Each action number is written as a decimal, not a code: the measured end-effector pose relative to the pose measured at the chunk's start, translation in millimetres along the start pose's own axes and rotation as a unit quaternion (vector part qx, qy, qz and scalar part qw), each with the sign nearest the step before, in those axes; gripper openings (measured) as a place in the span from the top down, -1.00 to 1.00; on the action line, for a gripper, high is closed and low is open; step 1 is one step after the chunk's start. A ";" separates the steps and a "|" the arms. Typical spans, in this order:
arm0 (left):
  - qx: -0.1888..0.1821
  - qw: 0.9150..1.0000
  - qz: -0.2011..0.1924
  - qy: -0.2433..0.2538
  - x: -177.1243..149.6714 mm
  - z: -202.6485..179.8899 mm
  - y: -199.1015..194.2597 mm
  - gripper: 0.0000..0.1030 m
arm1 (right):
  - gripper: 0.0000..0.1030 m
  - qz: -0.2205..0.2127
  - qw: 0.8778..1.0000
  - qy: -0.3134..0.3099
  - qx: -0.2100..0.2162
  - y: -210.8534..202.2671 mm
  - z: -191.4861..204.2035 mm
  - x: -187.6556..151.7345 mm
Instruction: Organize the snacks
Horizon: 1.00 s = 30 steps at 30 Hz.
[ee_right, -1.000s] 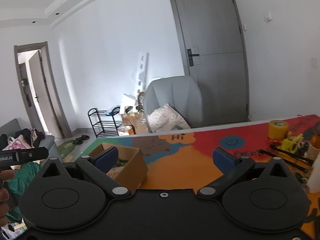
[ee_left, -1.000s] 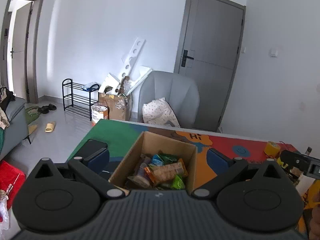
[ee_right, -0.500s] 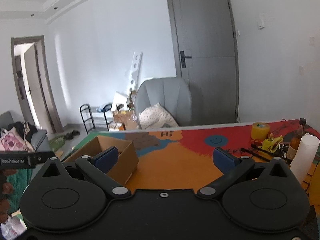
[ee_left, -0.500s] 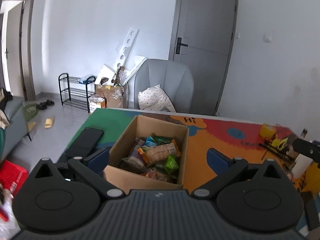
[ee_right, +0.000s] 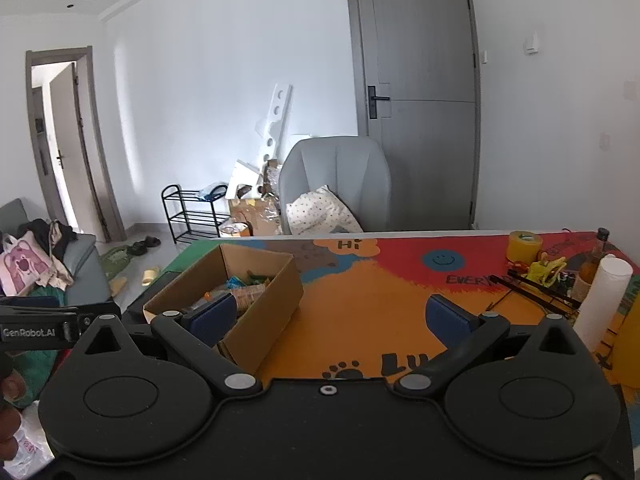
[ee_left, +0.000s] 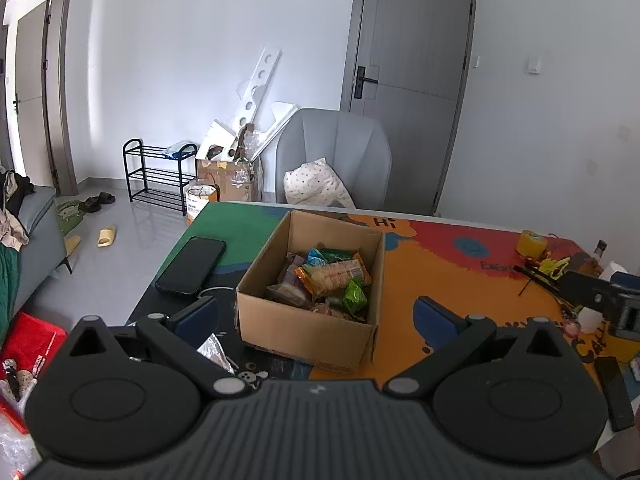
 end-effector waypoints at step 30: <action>-0.011 1.000 0.011 0.026 -8.8 -0.7 -11.4 -1.00 | -1.00 0.021 1.000 -0.014 -0.005 -23.1 7.4 -2.3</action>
Point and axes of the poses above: each gripper's, at about its wrist camera, not at the fingertips, and y roughly the way its jaws point, z to its left, x to its top, the point moved 2 cm from there along y, roughly the way its jaws point, and after that the axes turned 3 degrees about -x, right-handed, at the moved point
